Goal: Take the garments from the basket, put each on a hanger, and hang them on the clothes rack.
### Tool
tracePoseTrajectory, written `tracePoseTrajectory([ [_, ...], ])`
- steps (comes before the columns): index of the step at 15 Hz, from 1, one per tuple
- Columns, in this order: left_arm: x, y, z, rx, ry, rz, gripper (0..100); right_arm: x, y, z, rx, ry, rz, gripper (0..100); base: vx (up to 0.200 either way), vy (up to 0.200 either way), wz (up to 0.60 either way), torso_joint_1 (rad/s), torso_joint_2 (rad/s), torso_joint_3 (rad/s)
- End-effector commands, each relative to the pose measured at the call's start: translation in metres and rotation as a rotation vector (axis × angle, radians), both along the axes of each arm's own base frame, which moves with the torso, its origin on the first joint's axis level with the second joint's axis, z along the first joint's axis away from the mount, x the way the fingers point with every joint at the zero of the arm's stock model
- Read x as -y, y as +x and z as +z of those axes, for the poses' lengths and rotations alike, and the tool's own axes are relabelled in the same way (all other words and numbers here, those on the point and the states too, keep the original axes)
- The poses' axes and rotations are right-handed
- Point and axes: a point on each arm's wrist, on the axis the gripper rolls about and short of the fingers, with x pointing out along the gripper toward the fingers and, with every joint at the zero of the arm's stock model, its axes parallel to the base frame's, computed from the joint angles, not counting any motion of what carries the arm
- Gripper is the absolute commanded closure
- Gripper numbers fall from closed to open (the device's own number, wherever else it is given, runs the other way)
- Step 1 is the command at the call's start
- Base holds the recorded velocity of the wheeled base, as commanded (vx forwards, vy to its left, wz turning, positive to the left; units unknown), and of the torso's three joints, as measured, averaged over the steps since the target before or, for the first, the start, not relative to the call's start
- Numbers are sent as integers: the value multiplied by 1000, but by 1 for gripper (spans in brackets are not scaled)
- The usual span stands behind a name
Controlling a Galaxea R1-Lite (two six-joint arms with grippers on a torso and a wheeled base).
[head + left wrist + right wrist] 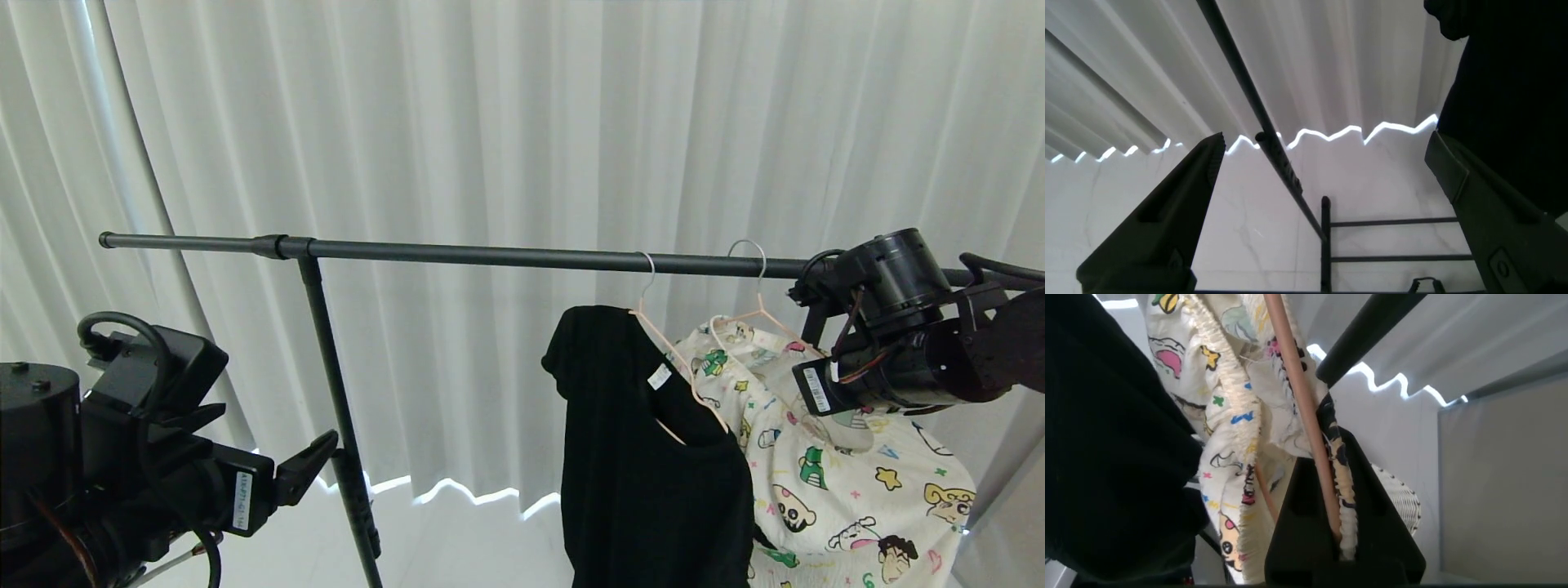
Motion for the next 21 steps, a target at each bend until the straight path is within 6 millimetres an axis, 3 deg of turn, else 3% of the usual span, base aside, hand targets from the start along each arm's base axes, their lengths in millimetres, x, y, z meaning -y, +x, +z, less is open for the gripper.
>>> tracePoseTrajectory([
  [1,0,0,0,0,-1,1,0,0,1,-1,-4,-3,1,100,0,0,0,0,0,0],
  [15,1,1,2,7,-22,7,0,-9,9,-9,3,-3,17,100,0,0,0,0,0,0],
  [16,1,1,2,7,-22,7,0,-10,8,-8,6,2,16,0,0,0,0,0,0,0],
  [21,-1,0,1,3,-22,14,0,-17,-14,18,88,69,49,0,0,0,0,0,0,0],
])
